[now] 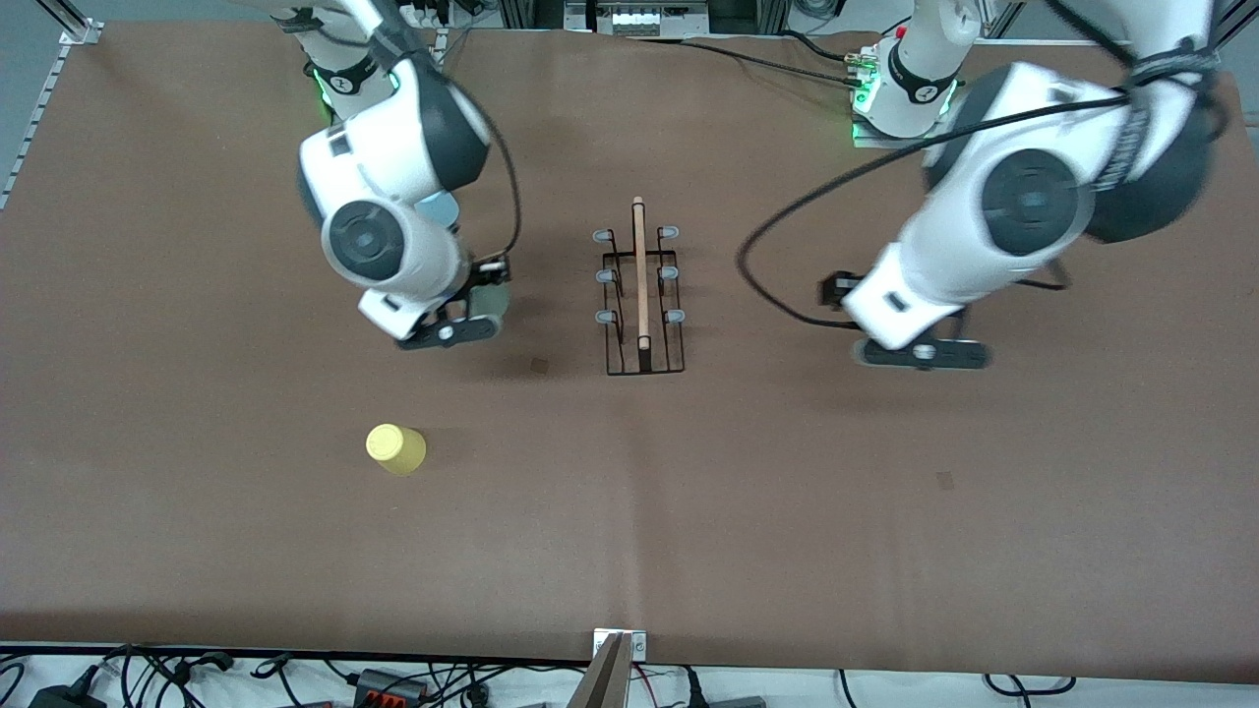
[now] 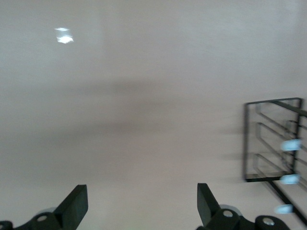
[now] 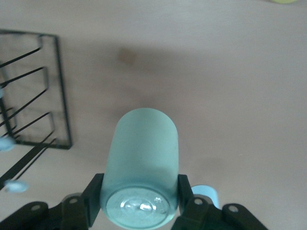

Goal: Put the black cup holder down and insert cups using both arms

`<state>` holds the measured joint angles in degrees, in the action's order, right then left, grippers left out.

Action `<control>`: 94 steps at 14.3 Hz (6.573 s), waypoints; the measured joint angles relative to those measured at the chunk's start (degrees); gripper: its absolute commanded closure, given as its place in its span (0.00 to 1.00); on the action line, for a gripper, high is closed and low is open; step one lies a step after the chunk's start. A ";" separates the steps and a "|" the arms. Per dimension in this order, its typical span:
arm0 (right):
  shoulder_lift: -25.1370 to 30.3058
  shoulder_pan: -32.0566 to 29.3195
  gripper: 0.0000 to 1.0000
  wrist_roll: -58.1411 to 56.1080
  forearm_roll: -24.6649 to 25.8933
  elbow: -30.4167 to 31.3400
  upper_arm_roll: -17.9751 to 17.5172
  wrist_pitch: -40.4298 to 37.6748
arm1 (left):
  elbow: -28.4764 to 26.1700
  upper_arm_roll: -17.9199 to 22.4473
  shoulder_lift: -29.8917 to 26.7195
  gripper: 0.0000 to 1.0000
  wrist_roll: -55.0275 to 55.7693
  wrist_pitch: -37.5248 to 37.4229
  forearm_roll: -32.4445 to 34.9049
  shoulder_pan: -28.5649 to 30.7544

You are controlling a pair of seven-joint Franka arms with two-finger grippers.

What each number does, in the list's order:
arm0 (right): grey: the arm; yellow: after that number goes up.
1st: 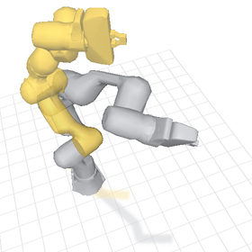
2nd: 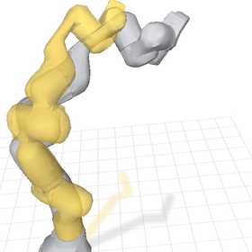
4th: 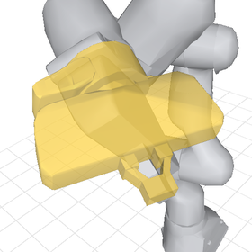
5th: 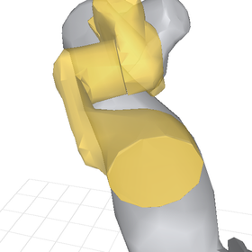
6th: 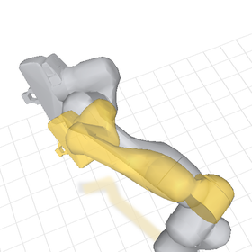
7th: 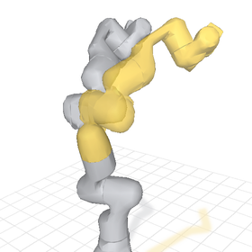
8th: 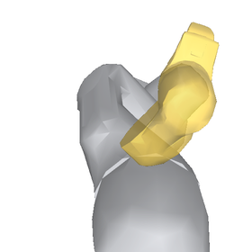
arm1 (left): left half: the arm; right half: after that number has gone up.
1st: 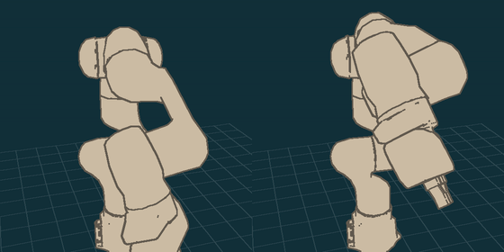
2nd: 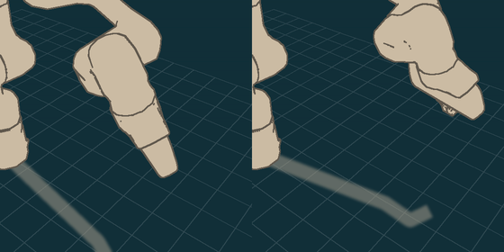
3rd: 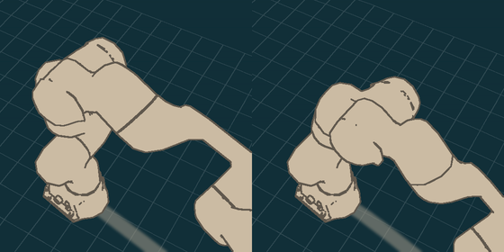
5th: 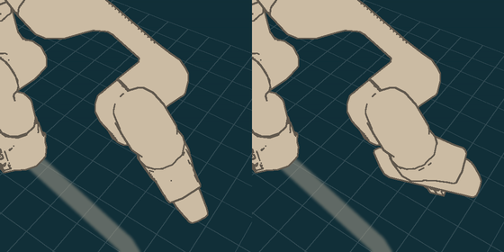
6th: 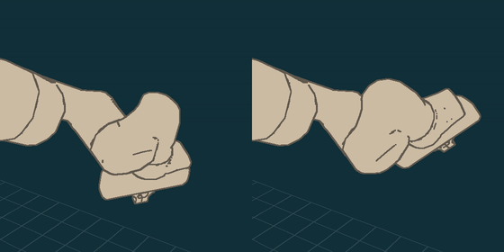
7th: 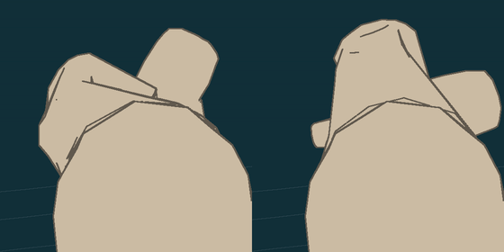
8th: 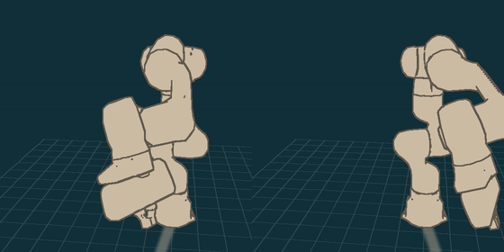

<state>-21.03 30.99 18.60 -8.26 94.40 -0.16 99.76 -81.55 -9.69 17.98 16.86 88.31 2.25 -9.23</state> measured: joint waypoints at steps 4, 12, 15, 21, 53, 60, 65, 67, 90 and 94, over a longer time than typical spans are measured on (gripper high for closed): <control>0.04 8.63 0.68 8.73 -0.04 -2.79 -0.26 0.07 | -5.68 2.88 -8.75 0.00 -4.97 -0.71 -0.01 6.96; -2.47 12.02 0.68 13.19 -7.31 -3.89 -0.30 1.73 | -12.46 2.60 -13.91 0.00 -7.45 4.42 -0.07 12.11; -3.62 12.53 0.68 13.19 -7.35 -3.97 -0.30 2.10 | -12.46 2.53 -14.03 0.00 -7.40 4.93 -0.78 12.12; -4.86 13.81 0.68 13.20 -7.41 -4.03 -0.31 2.10 | -12.46 2.53 -14.06 0.00 -7.42 6.67 -1.65 13.32; -20.37 -6.71 0.00 -0.14 -3.80 -16.23 17.63 13.52 | -12.84 2.35 -14.03 0.00 -8.11 6.92 -3.04 13.89; -24.11 -6.62 0.00 -1.97 -4.16 -17.62 17.04 16.52 | -12.71 2.24 -14.14 0.00 -8.21 6.75 -3.04 13.99; -25.41 -6.78 0.00 -4.73 -5.32 -17.75 17.04 17.44 | -12.66 2.28 -14.34 0.00 -8.59 6.73 -3.04 14.02; -26.15 -6.87 0.00 -5.67 -5.53 -17.76 17.03 17.77 | -12.66 2.45 -14.34 0.00 -8.66 6.73 -3.04 14.21; -12.60 11.68 0.75 3.95 -6.24 -22.49 16.05 1.53 | -12.61 2.60 -14.40 0.00 -9.07 5.96 -3.04 14.48; -13.05 17.27 0.75 8.16 -6.27 -22.46 16.01 1.76 | -12.61 2.60 -14.41 0.00 -9.08 5.93 -3.04 14.48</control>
<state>-34.08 48.25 26.75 -14.53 71.93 15.85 101.52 -94.17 -7.09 3.57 7.78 94.25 -0.79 5.26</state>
